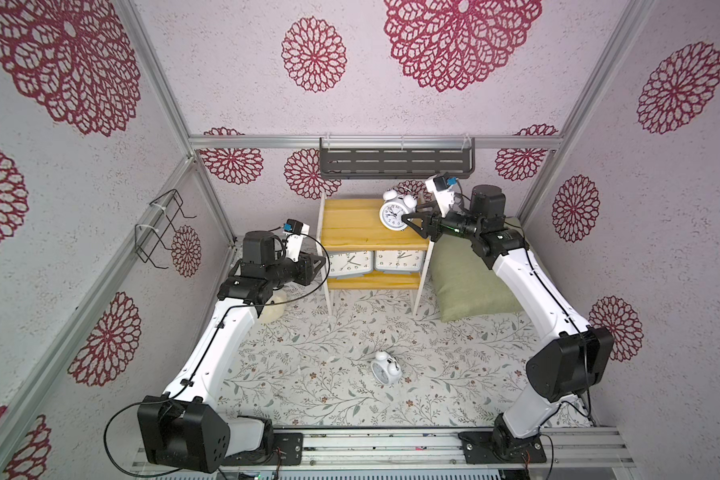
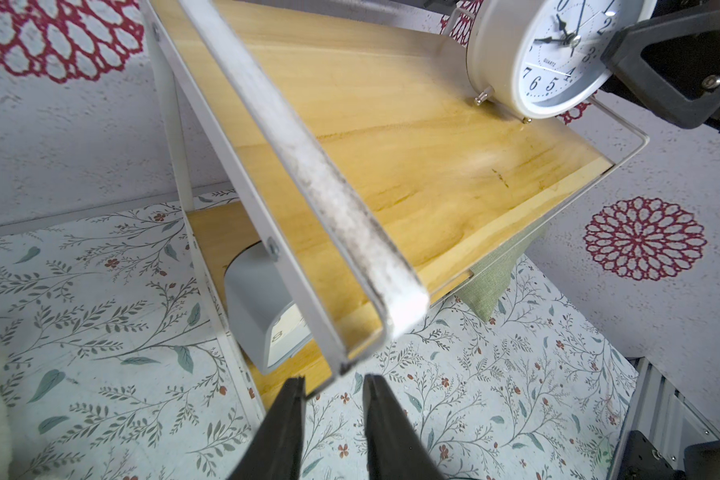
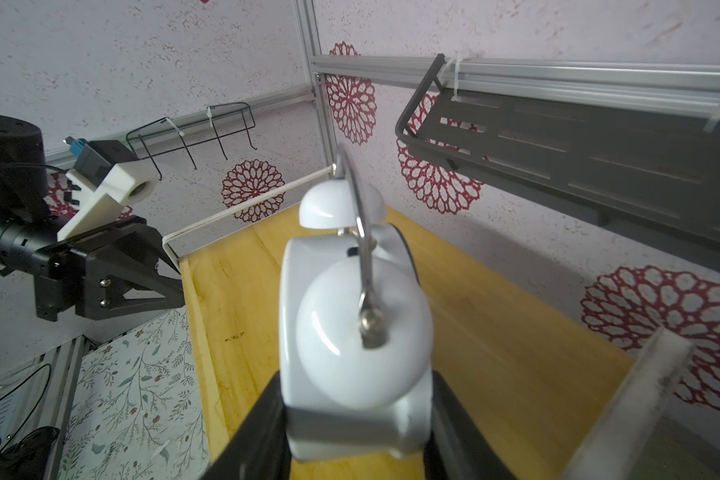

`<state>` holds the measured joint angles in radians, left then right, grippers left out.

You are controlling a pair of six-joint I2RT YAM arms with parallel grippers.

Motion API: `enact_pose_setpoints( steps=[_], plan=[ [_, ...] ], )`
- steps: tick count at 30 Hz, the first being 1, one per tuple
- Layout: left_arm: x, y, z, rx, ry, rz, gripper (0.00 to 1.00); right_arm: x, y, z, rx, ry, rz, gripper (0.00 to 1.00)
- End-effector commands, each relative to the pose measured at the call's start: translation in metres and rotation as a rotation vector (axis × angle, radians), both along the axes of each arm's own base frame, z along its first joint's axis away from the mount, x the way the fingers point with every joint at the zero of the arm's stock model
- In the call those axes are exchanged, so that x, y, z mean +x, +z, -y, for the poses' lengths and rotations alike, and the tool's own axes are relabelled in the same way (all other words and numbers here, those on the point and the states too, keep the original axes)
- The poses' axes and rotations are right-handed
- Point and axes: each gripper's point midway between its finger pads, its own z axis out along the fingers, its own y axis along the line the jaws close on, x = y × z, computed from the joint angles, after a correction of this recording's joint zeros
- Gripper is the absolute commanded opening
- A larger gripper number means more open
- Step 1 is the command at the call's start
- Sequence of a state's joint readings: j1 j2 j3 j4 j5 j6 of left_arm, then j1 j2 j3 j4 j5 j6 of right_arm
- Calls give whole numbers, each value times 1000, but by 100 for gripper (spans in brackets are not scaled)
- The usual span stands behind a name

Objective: Place the alarm clocks on the shelf by style
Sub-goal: Place the alarm on the shelf.

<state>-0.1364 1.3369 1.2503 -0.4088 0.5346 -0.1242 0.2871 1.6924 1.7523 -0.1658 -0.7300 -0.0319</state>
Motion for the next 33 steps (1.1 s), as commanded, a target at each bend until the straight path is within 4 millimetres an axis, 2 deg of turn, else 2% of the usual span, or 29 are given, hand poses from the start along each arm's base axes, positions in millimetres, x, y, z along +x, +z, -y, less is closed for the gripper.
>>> enact_pose_setpoints(
  steps=[1, 5, 11, 13, 15, 25, 33],
  plan=[
    [6, 10, 2, -12, -21, 30, 30, -14, 39, 4, 18, 23, 109, 40],
    [8, 9, 2, -15, -26, 25, 30, -14, 38, 7, 13, 20, 95, 41],
    [9, 9, 1, -15, -22, 22, 30, -11, 34, 8, 6, 22, 78, 48],
    [9, 9, 0, -16, -22, 21, 30, -10, 32, 6, 5, 30, 70, 53],
    [9, 9, 0, -16, -22, 21, 30, -9, 31, 6, 3, 32, 69, 62],
    [10, 7, 1, -19, -28, 13, 30, -7, 29, 9, -17, 10, 77, 82],
    [10, 6, 1, -15, -37, 11, 29, -4, 31, 26, -60, -111, 122, 83]
  ],
)
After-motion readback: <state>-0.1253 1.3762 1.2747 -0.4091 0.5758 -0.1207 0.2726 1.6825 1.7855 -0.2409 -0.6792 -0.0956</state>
